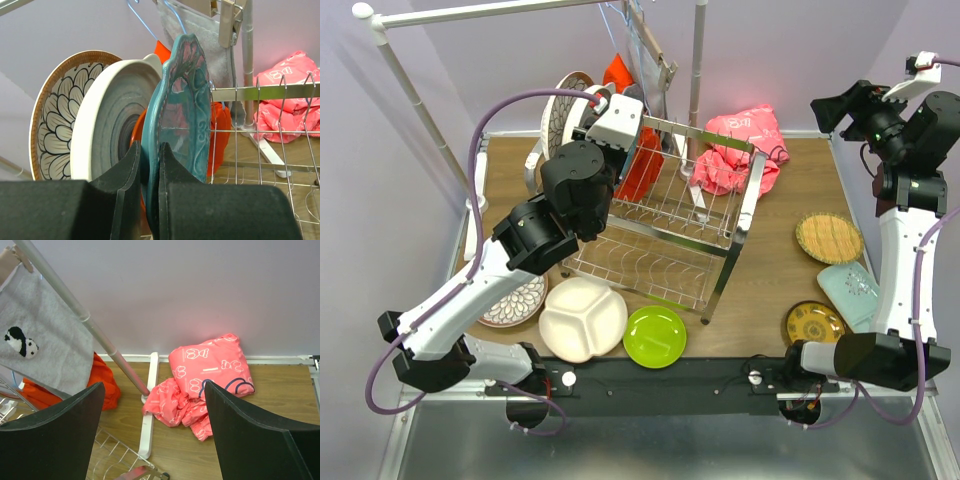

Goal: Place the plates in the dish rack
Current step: Insert the plate into the dish rack

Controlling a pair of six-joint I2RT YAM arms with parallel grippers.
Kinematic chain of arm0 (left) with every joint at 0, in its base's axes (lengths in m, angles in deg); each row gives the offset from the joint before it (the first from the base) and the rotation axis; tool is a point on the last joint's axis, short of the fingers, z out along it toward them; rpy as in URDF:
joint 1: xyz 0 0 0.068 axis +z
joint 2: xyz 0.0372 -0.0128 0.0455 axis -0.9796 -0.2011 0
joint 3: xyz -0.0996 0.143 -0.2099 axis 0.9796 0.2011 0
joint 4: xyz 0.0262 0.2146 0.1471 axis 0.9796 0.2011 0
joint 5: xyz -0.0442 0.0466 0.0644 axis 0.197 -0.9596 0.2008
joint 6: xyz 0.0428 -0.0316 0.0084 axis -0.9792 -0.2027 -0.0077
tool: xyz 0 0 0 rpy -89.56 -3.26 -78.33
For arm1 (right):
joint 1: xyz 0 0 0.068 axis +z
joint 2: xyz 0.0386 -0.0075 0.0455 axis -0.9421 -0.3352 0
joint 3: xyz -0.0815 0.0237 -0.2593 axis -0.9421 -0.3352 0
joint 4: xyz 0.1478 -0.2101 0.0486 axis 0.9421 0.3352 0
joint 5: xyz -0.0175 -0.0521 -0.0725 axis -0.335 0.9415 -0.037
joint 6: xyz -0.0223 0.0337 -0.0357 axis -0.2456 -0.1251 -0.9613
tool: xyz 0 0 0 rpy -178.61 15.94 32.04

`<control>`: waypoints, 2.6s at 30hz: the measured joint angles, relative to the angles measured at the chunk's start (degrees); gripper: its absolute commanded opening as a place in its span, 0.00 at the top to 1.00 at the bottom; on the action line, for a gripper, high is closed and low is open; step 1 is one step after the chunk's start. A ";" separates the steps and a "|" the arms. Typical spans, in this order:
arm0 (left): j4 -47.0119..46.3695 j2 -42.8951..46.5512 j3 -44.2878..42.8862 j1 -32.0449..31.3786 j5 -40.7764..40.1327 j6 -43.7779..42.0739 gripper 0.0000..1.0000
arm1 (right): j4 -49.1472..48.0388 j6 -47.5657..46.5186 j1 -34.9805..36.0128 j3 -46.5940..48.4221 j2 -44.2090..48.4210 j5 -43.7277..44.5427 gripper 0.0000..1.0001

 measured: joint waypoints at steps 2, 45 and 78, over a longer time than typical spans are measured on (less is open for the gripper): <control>0.04 0.00 0.00 0.09 -0.02 0.42 1.00 | 0.00 0.00 0.00 -0.04 0.09 0.00 0.11; -0.96 -1.31 0.35 0.52 -1.70 3.91 1.00 | 0.00 0.00 0.00 -0.13 0.13 0.00 0.11; 0.33 -1.95 -6.40 0.63 -1.51 5.29 0.57 | 0.00 0.00 0.00 -0.13 0.13 0.00 0.11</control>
